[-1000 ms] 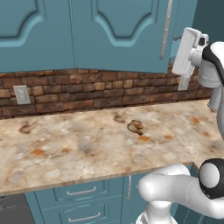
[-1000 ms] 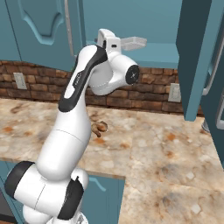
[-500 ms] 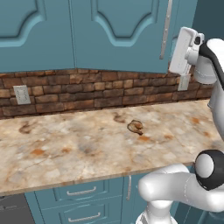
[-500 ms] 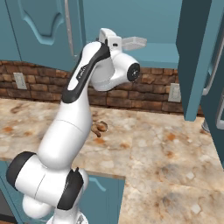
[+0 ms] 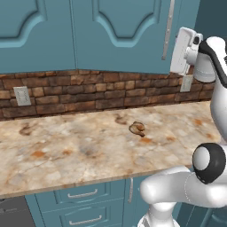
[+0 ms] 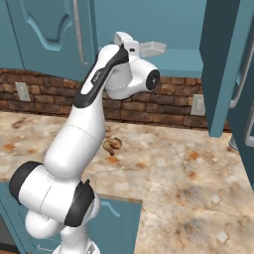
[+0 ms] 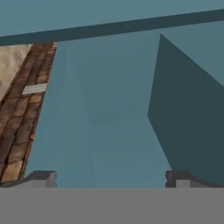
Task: Retrieve the tupperware from the cabinet, then place the raw meat into the tupperware to avoid contamination.
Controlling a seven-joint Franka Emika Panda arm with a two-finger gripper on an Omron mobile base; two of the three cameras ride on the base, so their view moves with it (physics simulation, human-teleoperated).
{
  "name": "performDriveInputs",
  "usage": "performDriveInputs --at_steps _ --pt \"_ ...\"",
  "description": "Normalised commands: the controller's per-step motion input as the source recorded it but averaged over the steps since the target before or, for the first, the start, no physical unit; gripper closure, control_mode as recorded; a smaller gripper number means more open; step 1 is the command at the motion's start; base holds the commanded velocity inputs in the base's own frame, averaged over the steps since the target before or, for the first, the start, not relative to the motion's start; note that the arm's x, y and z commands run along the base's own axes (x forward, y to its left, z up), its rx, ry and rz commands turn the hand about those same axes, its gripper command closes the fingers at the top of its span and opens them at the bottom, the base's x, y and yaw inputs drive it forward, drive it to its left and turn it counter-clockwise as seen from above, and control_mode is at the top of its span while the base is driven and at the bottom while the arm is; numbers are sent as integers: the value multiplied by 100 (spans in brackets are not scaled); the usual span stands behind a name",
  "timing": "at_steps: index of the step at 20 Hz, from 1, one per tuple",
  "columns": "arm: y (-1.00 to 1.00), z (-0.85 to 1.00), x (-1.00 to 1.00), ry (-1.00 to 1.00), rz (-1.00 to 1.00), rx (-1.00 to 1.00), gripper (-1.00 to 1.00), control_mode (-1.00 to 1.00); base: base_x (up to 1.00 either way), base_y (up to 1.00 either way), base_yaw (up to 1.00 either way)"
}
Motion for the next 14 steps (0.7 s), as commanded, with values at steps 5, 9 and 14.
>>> performDriveInputs --at_steps 5,9,14 --pt "0 0 13 0 2 0 -100 -100 0 0 0" --pt "0 0 -2 0 4 0 -100 -100 0 0 0" --pt "15 0 -18 0 9 0 -100 -100 0 0 0"
